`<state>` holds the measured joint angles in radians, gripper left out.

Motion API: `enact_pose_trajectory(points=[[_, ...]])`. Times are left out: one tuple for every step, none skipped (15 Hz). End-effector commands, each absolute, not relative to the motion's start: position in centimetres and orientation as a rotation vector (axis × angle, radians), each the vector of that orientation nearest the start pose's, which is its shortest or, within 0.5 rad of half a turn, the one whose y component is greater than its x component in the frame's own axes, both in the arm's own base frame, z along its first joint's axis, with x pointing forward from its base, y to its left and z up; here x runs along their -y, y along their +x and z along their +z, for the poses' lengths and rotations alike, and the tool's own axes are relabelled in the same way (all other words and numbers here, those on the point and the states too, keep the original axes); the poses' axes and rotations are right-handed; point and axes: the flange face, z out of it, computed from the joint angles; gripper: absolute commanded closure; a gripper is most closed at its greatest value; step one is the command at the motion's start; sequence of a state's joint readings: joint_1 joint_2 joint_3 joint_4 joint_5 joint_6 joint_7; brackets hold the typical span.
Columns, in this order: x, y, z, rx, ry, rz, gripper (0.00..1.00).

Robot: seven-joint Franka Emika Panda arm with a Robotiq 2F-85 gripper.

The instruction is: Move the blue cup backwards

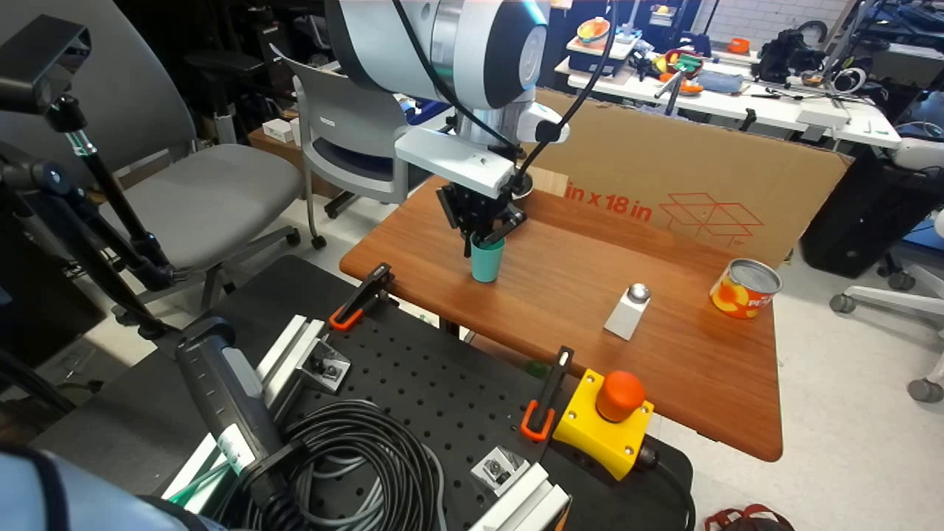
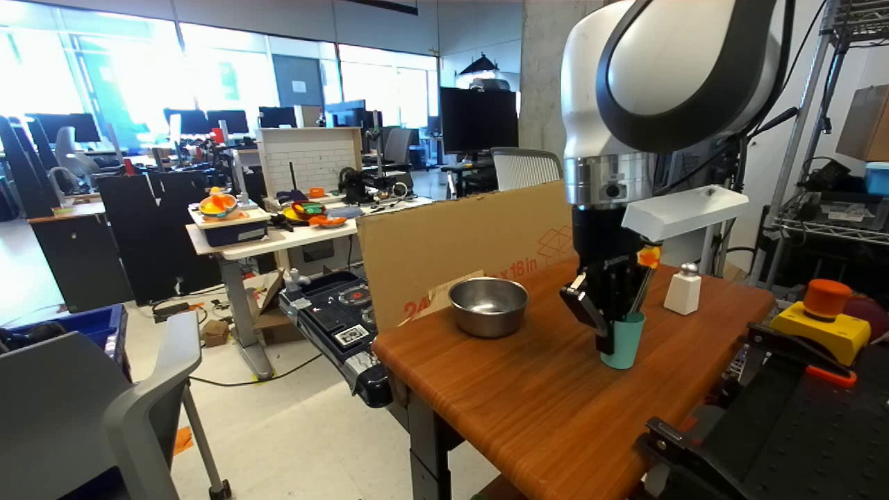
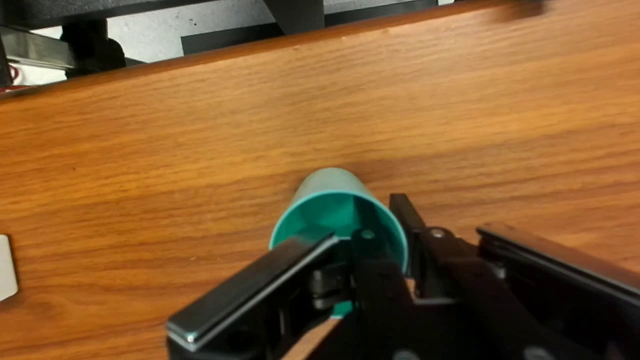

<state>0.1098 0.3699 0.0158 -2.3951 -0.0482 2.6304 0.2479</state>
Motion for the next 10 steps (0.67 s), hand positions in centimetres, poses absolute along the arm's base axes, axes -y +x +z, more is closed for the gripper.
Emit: enact_pose_trajectory(points=[[-5.7, 48.4, 18.0, -0.192, -3.137, 0.123, 1.0], [-5.4, 48.6, 19.1, -0.226, -3.119, 0.106, 1.0], [-4.9, 49.0, 20.3, -0.268, -3.105, 0.086, 0.99], [-4.4, 49.4, 21.5, -0.309, -3.087, 0.059, 0.99], [-3.6, 50.0, 22.8, -0.357, -3.071, 0.036, 0.99], [-2.7, 50.5, 23.8, -0.404, -3.059, 0.007, 0.99], [-1.4, 51.1, 24.9, -0.46, -3.047, -0.022, 0.99], [0.1, 51.8, 25.8, -0.522, -3.036, -0.057, 0.99], [1.5, 52.4, 26.6, -0.571, -3.027, -0.086, 0.99], [3.0, 53.1, 27.2, -0.616, -3.015, -0.108, 0.99]])
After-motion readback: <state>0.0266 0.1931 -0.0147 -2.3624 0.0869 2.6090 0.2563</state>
